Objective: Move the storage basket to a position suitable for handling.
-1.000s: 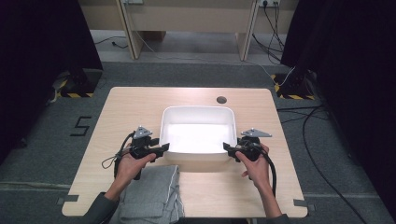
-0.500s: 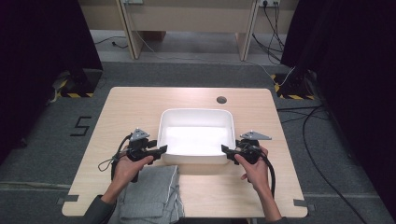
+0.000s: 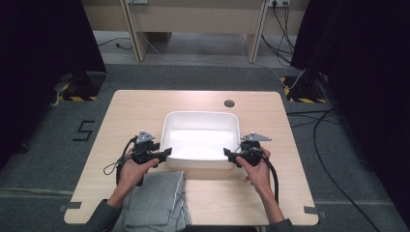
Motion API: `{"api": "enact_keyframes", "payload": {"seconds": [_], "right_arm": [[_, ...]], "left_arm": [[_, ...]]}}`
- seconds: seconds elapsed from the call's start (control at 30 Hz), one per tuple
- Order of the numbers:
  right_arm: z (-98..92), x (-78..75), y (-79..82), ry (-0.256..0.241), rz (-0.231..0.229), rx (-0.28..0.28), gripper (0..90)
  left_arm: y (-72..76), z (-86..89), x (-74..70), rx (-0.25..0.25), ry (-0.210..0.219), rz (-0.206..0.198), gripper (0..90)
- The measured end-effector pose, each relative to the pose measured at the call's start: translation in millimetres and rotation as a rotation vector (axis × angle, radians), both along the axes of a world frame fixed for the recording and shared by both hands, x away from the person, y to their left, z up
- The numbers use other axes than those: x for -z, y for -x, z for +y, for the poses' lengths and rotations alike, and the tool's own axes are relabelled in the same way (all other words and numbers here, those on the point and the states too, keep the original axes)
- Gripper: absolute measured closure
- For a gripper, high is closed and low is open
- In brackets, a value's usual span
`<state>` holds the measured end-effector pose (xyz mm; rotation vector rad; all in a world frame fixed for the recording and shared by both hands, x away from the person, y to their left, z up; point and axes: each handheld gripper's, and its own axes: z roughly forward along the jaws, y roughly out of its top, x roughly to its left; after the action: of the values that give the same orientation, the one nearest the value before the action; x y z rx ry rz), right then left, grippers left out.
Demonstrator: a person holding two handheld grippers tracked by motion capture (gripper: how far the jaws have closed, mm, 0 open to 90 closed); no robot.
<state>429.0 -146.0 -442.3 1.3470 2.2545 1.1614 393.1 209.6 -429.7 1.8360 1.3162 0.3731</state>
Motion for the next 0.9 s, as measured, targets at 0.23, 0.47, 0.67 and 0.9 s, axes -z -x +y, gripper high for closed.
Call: {"api": "enact_keyframes", "payload": {"seconds": [0.23,0.47,0.67,0.9], "right_arm": [[7.1,-1.9,-15.1,0.036,0.002,0.005,34.3],[6.1,-1.2,-28.1,0.023,0.003,0.013,35.4],[1.8,-1.5,-28.7,-0.019,0.008,0.028,35.4],[-13.1,-25.3,-0.3,-0.098,-0.079,0.028,26.5]], "left_arm": [[-9.5,-1.3,0.2,-0.022,-0.014,-0.004,45.6],[-18.2,-2.7,-0.1,-0.028,-0.014,0.007,45.5],[-16.0,5.8,-4.4,-0.036,0.071,0.007,40.0],[10.2,24.5,-20.2,-0.012,0.073,-0.021,32.7]]}}
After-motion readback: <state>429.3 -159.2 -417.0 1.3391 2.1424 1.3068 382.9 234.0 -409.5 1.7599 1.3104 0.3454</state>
